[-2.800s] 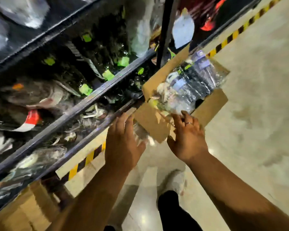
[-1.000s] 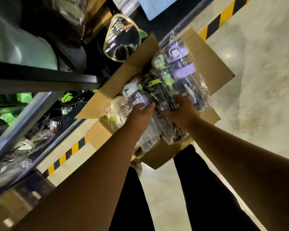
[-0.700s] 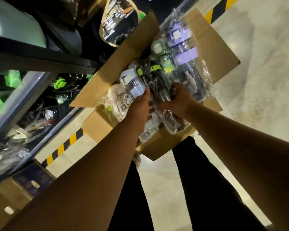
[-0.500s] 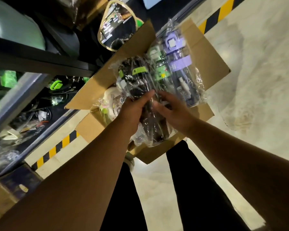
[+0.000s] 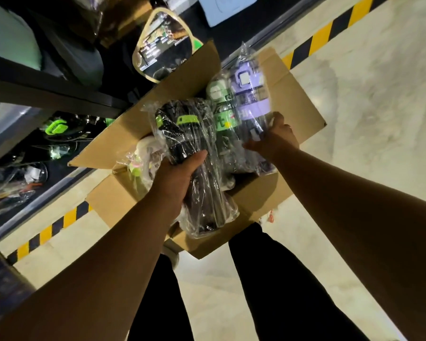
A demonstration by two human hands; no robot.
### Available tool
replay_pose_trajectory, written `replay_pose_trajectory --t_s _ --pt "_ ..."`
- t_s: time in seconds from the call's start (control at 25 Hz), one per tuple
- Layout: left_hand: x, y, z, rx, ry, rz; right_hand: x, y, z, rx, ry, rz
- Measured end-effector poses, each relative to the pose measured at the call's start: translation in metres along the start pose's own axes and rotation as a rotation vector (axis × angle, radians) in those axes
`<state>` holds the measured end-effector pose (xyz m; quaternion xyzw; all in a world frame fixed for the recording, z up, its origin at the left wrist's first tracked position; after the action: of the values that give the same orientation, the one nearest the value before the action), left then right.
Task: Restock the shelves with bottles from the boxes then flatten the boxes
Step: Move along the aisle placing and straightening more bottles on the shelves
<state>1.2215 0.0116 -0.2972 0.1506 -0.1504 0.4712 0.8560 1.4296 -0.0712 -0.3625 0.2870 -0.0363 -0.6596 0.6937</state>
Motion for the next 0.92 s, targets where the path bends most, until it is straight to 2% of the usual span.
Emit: replay_pose_trajectory --t_s 0.2,0.36,0.48,0.72,0.8,0.92 --pt "-0.028 -0.001 0.006 -0.001 -0.039 0.041 0.008 0.002 -0.005 -0.048 0.031 -0.038" --pt "-0.049 0.003 0.027 0.02 -0.039 0.126 0.017 0.016 0.034 -0.333 0.047 -0.332" --pt "-0.053 0.009 0.045 0.011 -0.056 0.148 0.018 0.026 0.088 -0.483 0.162 -0.479" --pt "-0.052 0.044 0.122 -0.003 -0.163 0.222 0.01 0.006 0.21 -0.407 0.336 -0.492" --pt "-0.062 0.062 0.159 -0.01 -0.266 0.214 -0.001 -0.003 0.251 -0.389 0.358 -0.479" --pt "-0.084 0.113 0.252 -0.022 -0.453 0.348 -0.024 -0.024 0.339 -0.41 0.473 -0.38"
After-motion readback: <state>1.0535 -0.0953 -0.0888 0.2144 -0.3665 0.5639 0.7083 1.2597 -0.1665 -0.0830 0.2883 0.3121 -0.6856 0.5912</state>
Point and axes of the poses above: each hand's wrist, its own z-axis away from the middle knuckle, its own y-axis out of the back of the hand, x = y × z, the point moved 1 cm from there along -z, towards the middle knuckle, and after that the axes turned 5 degrees about -x, right-handed, at the moved point
